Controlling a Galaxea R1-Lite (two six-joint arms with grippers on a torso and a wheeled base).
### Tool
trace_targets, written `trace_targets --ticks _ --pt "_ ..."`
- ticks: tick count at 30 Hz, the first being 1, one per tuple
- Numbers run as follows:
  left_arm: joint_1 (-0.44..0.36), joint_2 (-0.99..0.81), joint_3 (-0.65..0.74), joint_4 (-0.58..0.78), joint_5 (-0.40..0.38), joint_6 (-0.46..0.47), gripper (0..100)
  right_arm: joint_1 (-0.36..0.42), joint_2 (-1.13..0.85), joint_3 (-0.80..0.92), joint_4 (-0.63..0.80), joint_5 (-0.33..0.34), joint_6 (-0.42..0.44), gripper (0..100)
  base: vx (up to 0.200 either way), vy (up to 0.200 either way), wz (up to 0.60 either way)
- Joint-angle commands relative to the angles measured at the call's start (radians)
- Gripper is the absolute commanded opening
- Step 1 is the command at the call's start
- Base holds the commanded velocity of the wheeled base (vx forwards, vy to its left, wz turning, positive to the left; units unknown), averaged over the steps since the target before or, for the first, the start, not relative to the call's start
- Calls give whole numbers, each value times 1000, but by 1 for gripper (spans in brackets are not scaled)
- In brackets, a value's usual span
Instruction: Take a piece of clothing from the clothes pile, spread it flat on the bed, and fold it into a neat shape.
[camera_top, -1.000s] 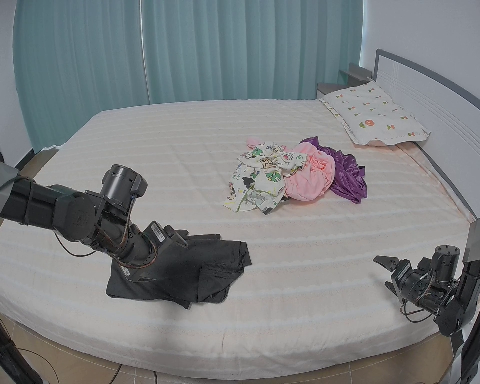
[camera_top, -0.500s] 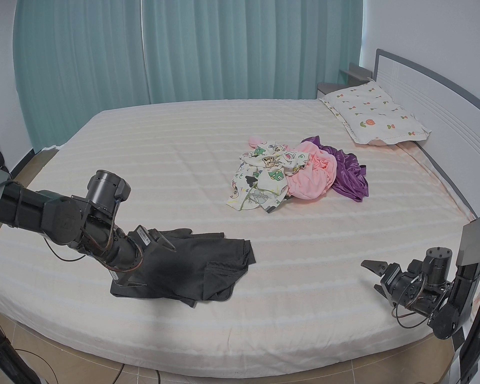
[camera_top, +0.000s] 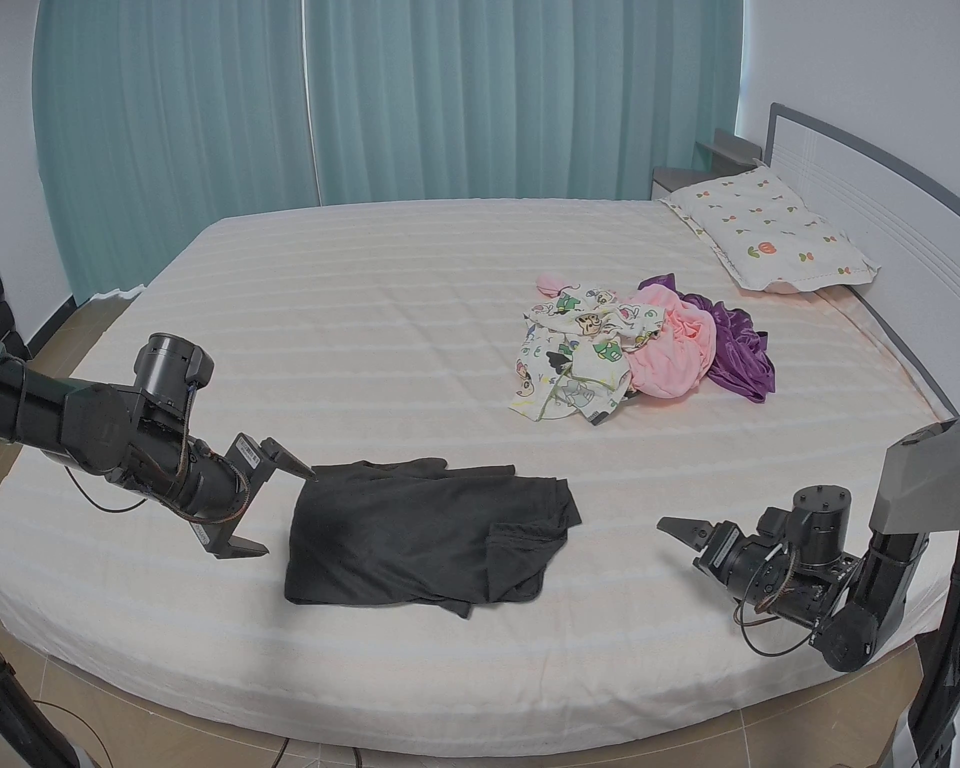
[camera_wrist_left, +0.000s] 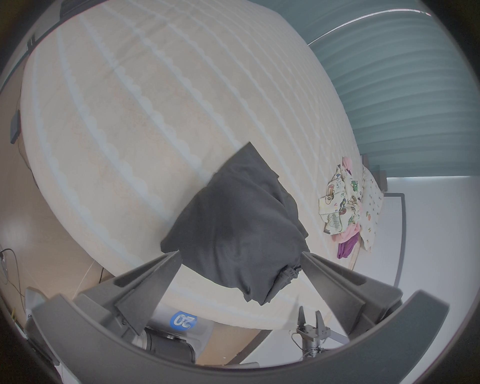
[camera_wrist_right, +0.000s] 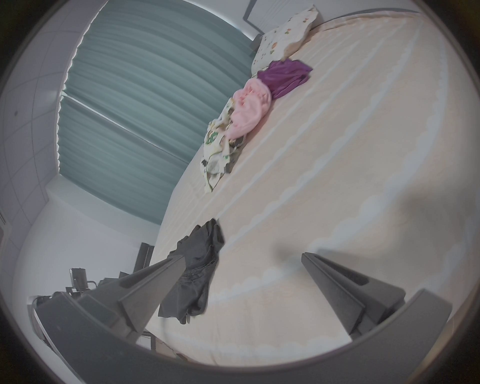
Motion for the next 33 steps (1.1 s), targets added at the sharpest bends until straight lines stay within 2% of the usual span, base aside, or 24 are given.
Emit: trace_targets --ticks 1,5,9,10,15,20,31,33 --pt "37 8 -2 0 -60 3 100 86 -2 -124 107 -71 -11 100 0 200 0" --pt "49 9 3 0 -83 6 100 153 -15 -251 299 -141 -17 100 0 200 0" --pt "61 37 5 -1 -106 13 100 178 -53 -311 431 -154 -43 100 0 200 0" --pt "64 46 5 -1 -127 23 100 184 -65 -331 485 -159 -77 100 0 200 0" --pt "70 46 15 0 -158 53 100 188 -56 -416 585 -225 -150 100 0 0 0" --pt "69 48 26 -1 -158 58 100 188 -45 -489 727 -228 -164 100 0 0 0" --pt "64 54 26 -1 -156 58 100 179 19 -512 798 -231 -292 100 0 0 0" --pt "64 54 26 0 -156 58 100 179 22 -509 798 -229 -292 100 0 0 0"
